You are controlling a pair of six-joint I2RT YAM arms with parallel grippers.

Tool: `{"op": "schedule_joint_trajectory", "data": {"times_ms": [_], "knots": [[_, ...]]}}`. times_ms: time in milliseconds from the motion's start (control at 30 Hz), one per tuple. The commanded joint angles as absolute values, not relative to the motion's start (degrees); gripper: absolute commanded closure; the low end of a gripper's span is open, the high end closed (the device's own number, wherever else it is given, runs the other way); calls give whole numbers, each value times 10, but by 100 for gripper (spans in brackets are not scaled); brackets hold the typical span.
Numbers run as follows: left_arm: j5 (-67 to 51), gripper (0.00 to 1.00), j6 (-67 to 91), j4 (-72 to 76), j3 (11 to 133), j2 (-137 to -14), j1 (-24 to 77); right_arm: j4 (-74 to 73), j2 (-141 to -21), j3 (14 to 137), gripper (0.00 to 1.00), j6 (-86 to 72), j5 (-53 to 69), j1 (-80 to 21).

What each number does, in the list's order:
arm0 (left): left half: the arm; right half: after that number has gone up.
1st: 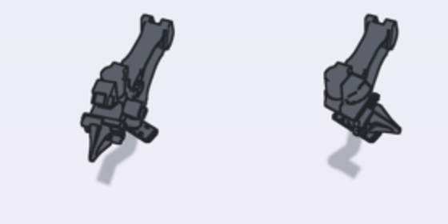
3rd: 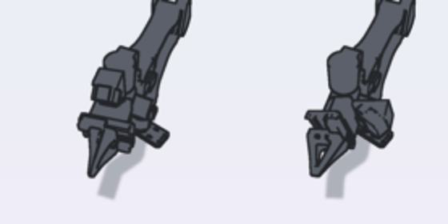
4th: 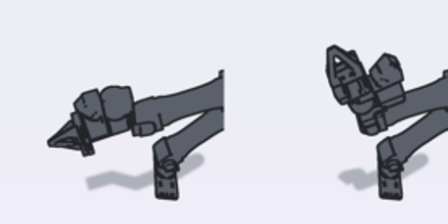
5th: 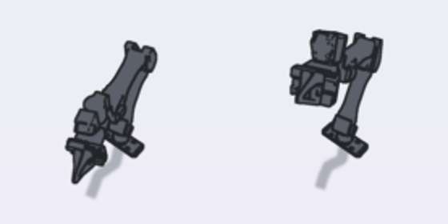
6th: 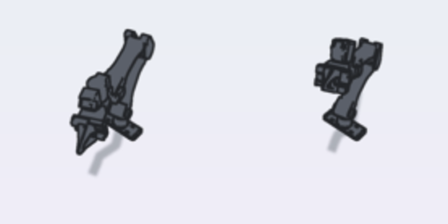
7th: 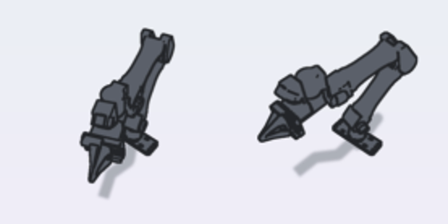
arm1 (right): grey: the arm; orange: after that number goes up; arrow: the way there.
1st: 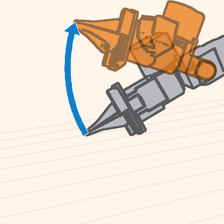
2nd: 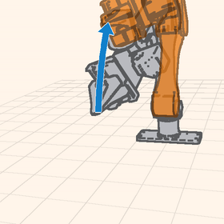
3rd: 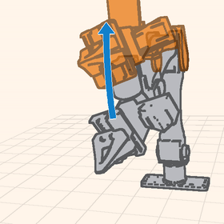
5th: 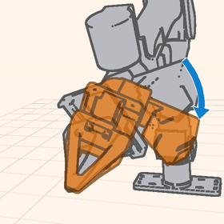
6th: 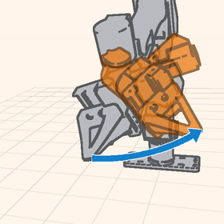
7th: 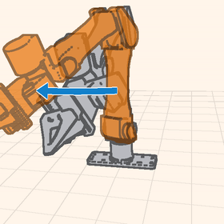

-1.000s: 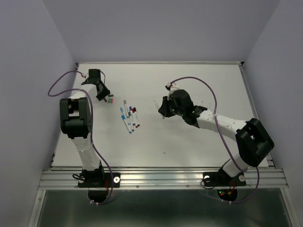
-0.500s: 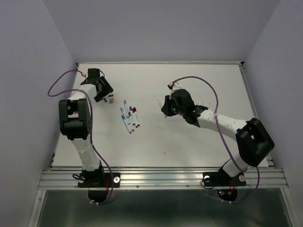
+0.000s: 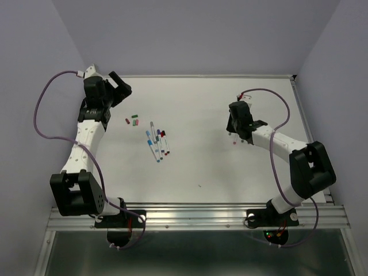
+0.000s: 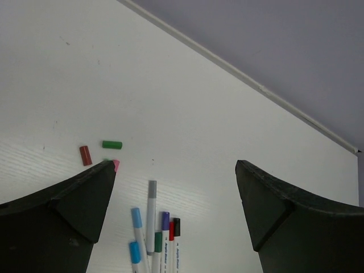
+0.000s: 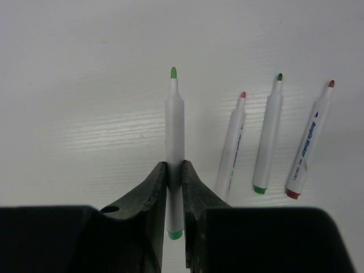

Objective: Open the pen caps

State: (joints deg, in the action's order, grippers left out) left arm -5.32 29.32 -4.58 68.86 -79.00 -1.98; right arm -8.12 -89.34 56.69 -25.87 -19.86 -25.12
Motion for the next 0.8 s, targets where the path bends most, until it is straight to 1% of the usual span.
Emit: {"op": "schedule_joint_trajectory", "data": {"times_ms": [0,200,433,667,767], "knots": [[-62,1,287,-32,666,-784,-20,-96,-930,604,99,-268,-245,-243],[-70,1,294,-22,663,-792,-20,-102,-990,639,99,-262,-282,-243],[-74,1,296,-21,663,-797,-21,-110,-1028,639,98,-279,-298,-243],[-69,1,293,-25,659,-787,-20,-127,-1034,632,93,-286,-329,-238],[-69,1,294,-31,661,-787,-20,-138,-1033,632,89,-291,-336,-238]]}}
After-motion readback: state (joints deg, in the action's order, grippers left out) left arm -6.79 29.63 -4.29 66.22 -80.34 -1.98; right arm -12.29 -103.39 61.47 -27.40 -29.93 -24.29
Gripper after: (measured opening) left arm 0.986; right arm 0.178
